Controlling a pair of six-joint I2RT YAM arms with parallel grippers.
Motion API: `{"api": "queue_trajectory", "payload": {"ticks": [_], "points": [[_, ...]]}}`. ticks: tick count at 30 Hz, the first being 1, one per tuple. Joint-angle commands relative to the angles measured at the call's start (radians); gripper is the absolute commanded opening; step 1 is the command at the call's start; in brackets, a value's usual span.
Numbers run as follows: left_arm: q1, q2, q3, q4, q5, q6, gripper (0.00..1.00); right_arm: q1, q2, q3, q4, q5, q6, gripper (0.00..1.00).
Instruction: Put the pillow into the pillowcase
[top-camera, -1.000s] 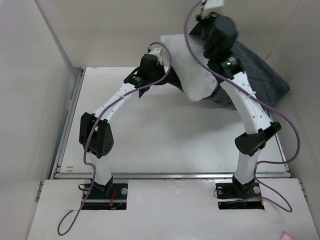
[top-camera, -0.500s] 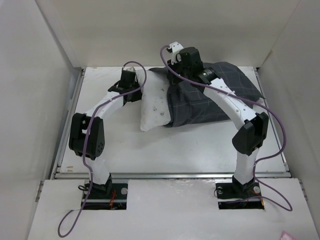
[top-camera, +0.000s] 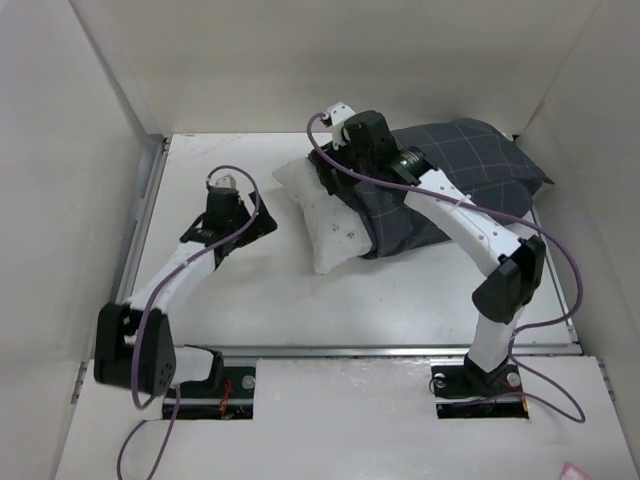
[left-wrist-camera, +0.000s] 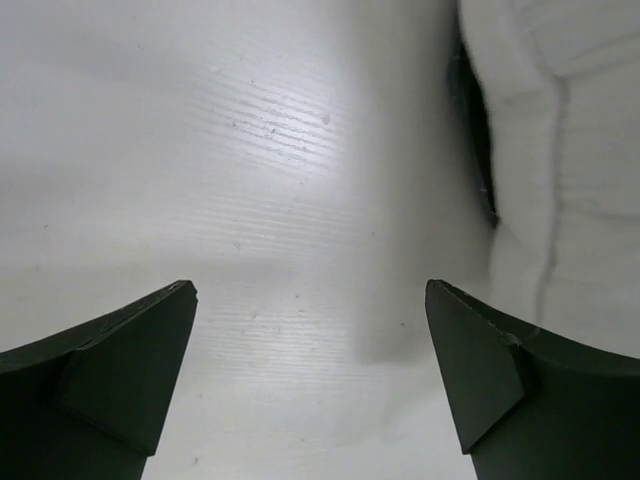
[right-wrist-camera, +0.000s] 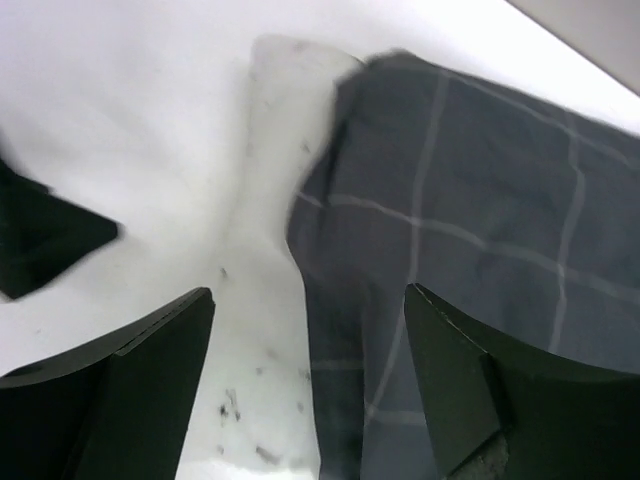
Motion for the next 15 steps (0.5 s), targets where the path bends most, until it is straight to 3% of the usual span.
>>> {"api": "queue_trajectory", "payload": {"ticks": [1,3,7,9,15], "points": [[0.034,-0.157,-0.096,0.133,0.071,-0.063,1.00,0.019,-0.156,-0.064,-0.015,0.257,0.071,0.83],[0.048,-0.235,-0.189,0.250,0.200,-0.085,1.00,0.041,-0.199,-0.119,-0.015,0.338,0.100,0.83],[0.032,-0.266,-0.311,0.577,0.469,-0.131,1.00,0.082,-0.293,-0.309,-0.036,0.325,0.112,0.72],[-0.021,-0.208,-0.288,0.630,0.487,-0.143,1.00,0.095,-0.293,-0.325,-0.047,0.314,0.141,0.60],[-0.104,-0.027,-0.184,0.709,0.556,-0.112,1.00,0.113,-0.272,-0.389,-0.065,0.311,0.169,0.51]]}}
